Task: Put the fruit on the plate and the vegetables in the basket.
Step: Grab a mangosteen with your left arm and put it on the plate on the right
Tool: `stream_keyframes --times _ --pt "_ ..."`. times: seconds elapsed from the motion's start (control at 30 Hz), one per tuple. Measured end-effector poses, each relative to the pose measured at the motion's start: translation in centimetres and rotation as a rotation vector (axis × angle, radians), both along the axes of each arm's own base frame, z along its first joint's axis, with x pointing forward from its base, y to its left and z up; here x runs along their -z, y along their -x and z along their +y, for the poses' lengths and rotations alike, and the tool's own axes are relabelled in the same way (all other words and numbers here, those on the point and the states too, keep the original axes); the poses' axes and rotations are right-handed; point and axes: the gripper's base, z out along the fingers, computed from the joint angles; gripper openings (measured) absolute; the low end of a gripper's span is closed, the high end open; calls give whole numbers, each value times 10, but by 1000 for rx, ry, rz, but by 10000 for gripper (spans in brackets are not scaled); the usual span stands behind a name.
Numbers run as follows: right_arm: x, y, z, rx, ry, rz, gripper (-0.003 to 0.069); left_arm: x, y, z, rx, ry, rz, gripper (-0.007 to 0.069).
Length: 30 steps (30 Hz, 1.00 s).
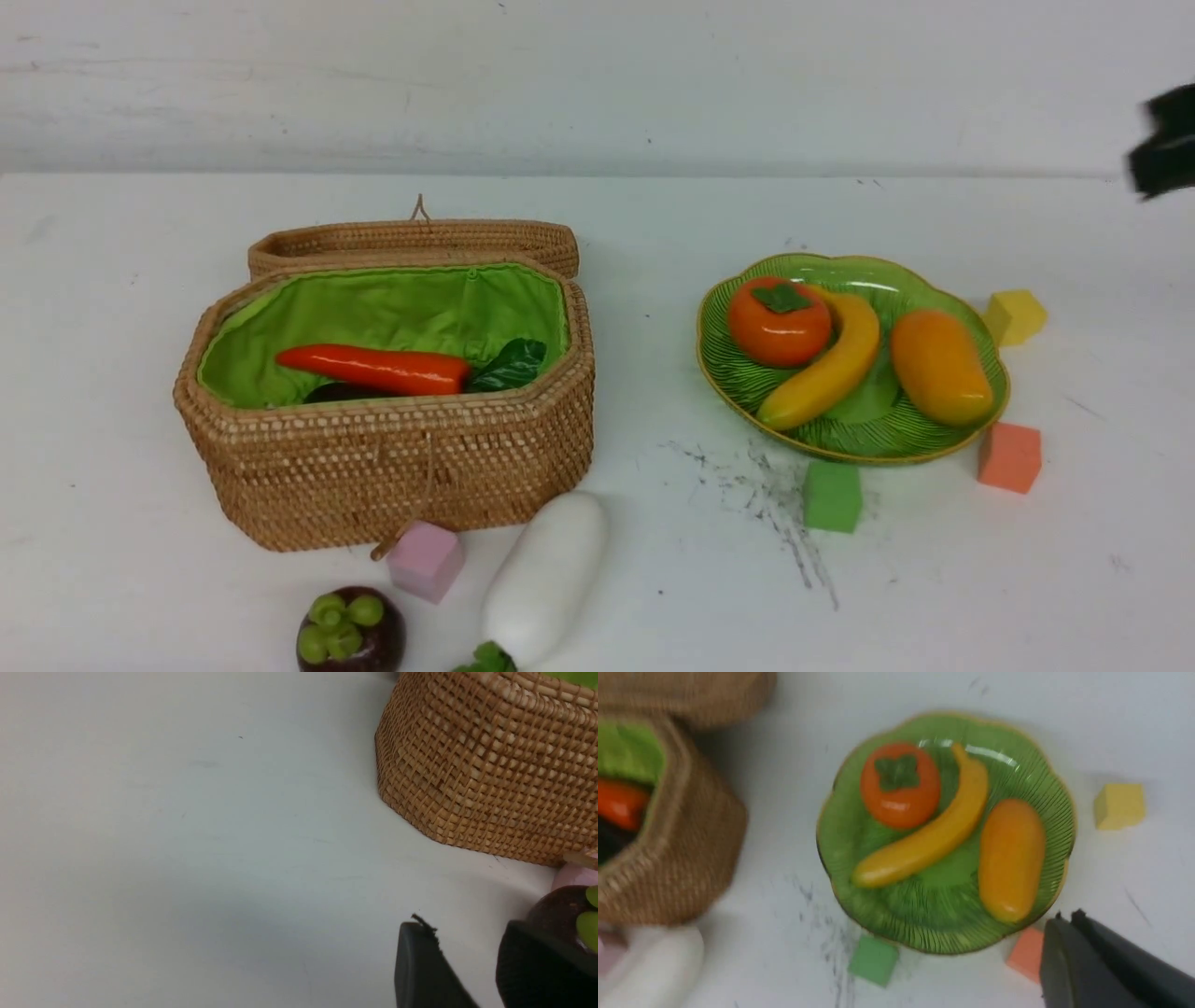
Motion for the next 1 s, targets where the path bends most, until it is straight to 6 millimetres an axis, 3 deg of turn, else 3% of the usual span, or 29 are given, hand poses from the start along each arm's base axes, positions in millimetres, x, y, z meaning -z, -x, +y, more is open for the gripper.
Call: stream_keyframes --times 0.1,0.13,0.2,0.23,0.27,0.43,0.63,0.83,1.0 --pt "-2 38 2 17 -48 -161 -8 0 0 0 0 0 0 239" --pt "4 56 4 22 -61 -238 -8 0 0 0 0 0 0 239" --pt "20 75 7 20 -69 -284 -8 0 0 0 0 0 0 239" --pt "19 81 7 20 -60 -311 -7 0 0 0 0 0 0 239" --pt "42 101 8 26 -52 -338 -7 0 0 0 0 0 0 239" --pt "97 142 10 37 -47 -341 -5 0 0 0 0 0 0 239" --pt "144 170 16 25 -111 -270 -1 0 0 0 0 0 0 239" --pt "181 184 23 -44 -140 -133 3 0 0 0 0 0 0 239" --pt "196 192 28 -99 -160 -43 6 0 0 0 0 0 0 239"
